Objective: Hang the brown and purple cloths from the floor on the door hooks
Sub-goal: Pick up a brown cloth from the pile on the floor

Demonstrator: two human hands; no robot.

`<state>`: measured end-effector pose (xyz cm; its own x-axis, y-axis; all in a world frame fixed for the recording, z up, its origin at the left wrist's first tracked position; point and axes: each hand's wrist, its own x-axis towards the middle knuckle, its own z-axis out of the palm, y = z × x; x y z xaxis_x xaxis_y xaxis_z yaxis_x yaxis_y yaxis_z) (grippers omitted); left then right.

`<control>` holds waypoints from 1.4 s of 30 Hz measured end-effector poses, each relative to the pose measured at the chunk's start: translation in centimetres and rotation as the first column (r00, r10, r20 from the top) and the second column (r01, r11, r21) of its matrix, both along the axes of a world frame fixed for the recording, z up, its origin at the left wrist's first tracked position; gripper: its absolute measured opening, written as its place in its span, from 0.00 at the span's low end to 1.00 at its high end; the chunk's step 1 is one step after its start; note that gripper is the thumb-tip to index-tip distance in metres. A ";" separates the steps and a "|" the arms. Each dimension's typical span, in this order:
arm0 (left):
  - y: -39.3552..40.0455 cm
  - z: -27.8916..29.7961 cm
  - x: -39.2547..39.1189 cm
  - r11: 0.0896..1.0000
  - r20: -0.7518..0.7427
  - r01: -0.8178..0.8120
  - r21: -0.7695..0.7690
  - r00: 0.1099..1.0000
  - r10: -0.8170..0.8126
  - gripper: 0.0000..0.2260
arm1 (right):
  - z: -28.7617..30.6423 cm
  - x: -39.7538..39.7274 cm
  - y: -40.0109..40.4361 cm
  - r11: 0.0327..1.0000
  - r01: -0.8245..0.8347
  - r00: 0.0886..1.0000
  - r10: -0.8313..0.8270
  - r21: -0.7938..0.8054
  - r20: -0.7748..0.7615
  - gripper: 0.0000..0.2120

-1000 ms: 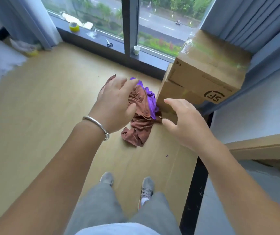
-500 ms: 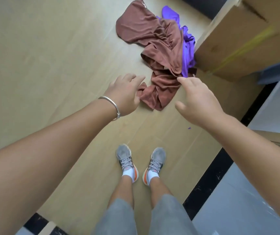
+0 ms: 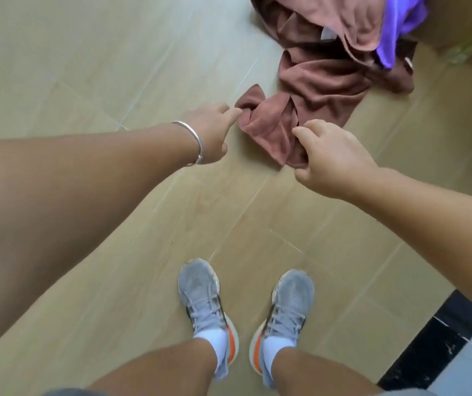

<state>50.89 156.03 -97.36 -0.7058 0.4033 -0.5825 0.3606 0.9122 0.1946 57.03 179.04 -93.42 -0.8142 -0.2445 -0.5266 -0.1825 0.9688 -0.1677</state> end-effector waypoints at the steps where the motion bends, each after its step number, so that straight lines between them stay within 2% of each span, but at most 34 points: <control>1: 0.1 -2.2 -0.7 1.000 -0.017 0.021 0.008 1.000 -0.021 0.30 | -2.3 -0.5 0.1 1.000 -0.026 1.000 0.026 0.012 -0.008 0.25; 3: 0.5 -6.2 -2.0 0.997 -0.024 0.069 0.043 0.997 -0.068 0.34 | -6.7 -1.7 0.1 0.997 -0.077 0.996 0.078 0.024 -0.031 0.26; 6: 1.4 -11.1 -4.7 0.977 -0.033 0.186 0.105 0.982 -0.183 0.44 | -12.2 -3.3 -0.1 0.987 -0.148 0.987 0.152 0.065 -0.055 0.34; 8: 2.1 -13.6 -6.5 0.964 -0.064 0.262 0.047 0.964 -0.259 0.49 | -15.3 -4.2 -0.6 0.977 -0.178 0.982 0.185 0.118 -0.047 0.41; 10: 2.7 -15.7 -7.6 0.950 -0.078 0.309 -0.050 0.947 -0.312 0.52 | -17.9 -4.8 -1.0 0.965 -0.166 0.986 0.163 0.203 0.030 0.49; 12: 3.0 -17.3 -8.0 0.943 -0.088 0.322 -0.084 0.940 -0.329 0.49 | -19.7 -5.2 -1.4 0.953 -0.099 0.994 0.082 0.286 0.071 0.53; 13: 3.1 -18.0 -8.0 0.950 -0.119 0.308 -0.053 0.942 -0.313 0.44 | -20.3 -5.2 -1.6 0.945 -0.074 0.997 0.060 0.318 0.053 0.50; 14: 3.0 -18.5 -8.0 0.958 -0.168 0.285 -0.001 0.945 -0.282 0.36 | -20.7 -5.2 -1.8 0.939 -0.064 0.998 0.066 0.338 0.007 0.44; 16: 2.9 -18.9 -7.8 0.967 -0.262 0.247 0.056 0.938 -0.225 0.23 | -21.0 -5.3 -1.9 0.943 -0.074 0.986 0.117 0.324 -0.116 0.23; 17: 2.7 -18.8 -7.7 0.971 -0.279 0.234 0.046 0.936 -0.213 0.20 | -20.7 -5.4 -1.7 0.953 -0.079 0.982 0.125 0.293 -0.144 0.17; 20: 1.7 -17.1 -6.8 0.986 -0.254 0.169 0.004 0.954 -0.163 0.19 | -18.1 -5.6 -0.2 0.979 -0.089 0.975 0.123 0.183 -0.184 0.11; 24: -0.3 -11.0 -4.8 0.994 -0.246 0.072 0.084 0.968 -0.050 0.24 | -11.4 -5.5 1.0 0.990 -0.091 0.956 0.118 0.111 -0.269 0.07; 28: -2.3 -1.7 -4.1 0.981 -0.249 0.030 0.193 0.968 0.019 0.22 | -1.5 -5.9 0.3 0.993 -0.081 0.952 0.104 0.090 -0.290 0.06; 32: -4.7 9.2 -4.6 0.978 -0.252 -0.026 0.208 0.964 0.079 0.18 | 9.5 -6.7 -1.6 0.981 -0.147 0.935 0.179 0.125 -0.307 0.13; 34: -5.8 14.8 -5.0 0.953 -0.228 -0.150 0.262 0.950 0.212 0.18 | 15.1 -7.3 -3.2 0.982 -0.163 0.931 0.187 0.099 -0.314 0.22; 36: -7.1 20.6 -5.3 0.870 -0.161 -0.313 0.381 0.904 0.396 0.18 | 20.3 -8.1 -5.1 0.987 -0.152 0.931 0.157 0.043 -0.328 0.32; 39: -9.1 28.9 -5.8 0.677 -0.038 -0.464 0.571 0.809 0.587 0.17 | 26.6 -9.9 -7.8 0.997 -0.074 0.944 0.062 -0.026 -0.325 0.20; 42: -11.1 36.1 -6.3 0.503 0.001 -0.493 0.710 0.714 0.700 0.20 | 31.7 -11.7 -10.6 0.995 0.019 0.943 -0.049 -0.094 -0.328 0.18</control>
<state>44.64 144.93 -61.23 -0.9923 0.0046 -0.1239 -0.0952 0.6120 0.7851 45.33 168.46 -61.73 -0.9471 -0.2471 -0.2050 -0.2094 0.9594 -0.1891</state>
